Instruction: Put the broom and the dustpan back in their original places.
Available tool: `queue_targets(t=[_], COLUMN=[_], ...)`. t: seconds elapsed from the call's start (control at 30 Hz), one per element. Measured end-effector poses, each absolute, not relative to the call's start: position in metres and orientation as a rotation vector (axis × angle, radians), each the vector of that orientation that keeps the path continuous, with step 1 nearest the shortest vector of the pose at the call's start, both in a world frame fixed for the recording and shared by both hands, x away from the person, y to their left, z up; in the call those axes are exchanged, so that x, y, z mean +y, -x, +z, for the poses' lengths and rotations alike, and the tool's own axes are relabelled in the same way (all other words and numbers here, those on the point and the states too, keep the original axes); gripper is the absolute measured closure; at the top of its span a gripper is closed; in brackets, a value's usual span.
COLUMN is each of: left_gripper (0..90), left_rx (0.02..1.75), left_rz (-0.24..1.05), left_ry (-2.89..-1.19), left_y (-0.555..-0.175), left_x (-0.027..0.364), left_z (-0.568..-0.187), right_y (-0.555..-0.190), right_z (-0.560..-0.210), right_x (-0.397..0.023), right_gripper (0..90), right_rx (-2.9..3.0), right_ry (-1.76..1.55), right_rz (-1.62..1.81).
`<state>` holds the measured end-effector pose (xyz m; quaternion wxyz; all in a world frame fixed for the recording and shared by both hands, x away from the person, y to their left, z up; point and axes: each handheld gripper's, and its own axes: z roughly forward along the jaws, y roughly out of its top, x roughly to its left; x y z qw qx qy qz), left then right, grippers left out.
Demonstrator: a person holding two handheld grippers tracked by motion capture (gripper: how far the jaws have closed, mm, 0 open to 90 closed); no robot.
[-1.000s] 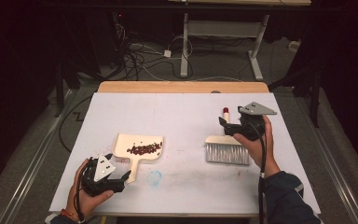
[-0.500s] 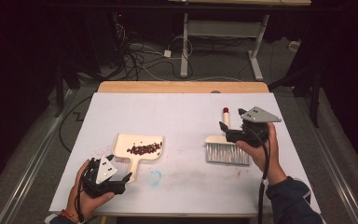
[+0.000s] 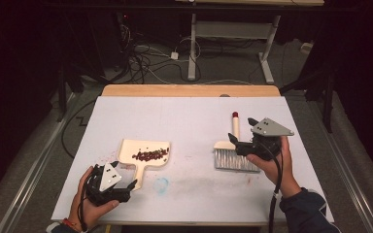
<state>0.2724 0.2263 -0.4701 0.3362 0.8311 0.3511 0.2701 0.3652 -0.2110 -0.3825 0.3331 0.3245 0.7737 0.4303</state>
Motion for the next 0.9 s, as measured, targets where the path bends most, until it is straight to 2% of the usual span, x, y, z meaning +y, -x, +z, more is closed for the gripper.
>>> queue_targets(t=[0.9], left_gripper=[15.3], left_rx=[0.896], left_rz=[0.701], left_ry=[-2.183], left_y=[-0.271], left_x=[0.225], left_z=[-0.470], right_y=[-0.335], right_z=[-0.394], right_x=[-0.240], right_gripper=[18.6], right_rx=[2.057], right_ry=[-0.795], right_rz=[1.135])
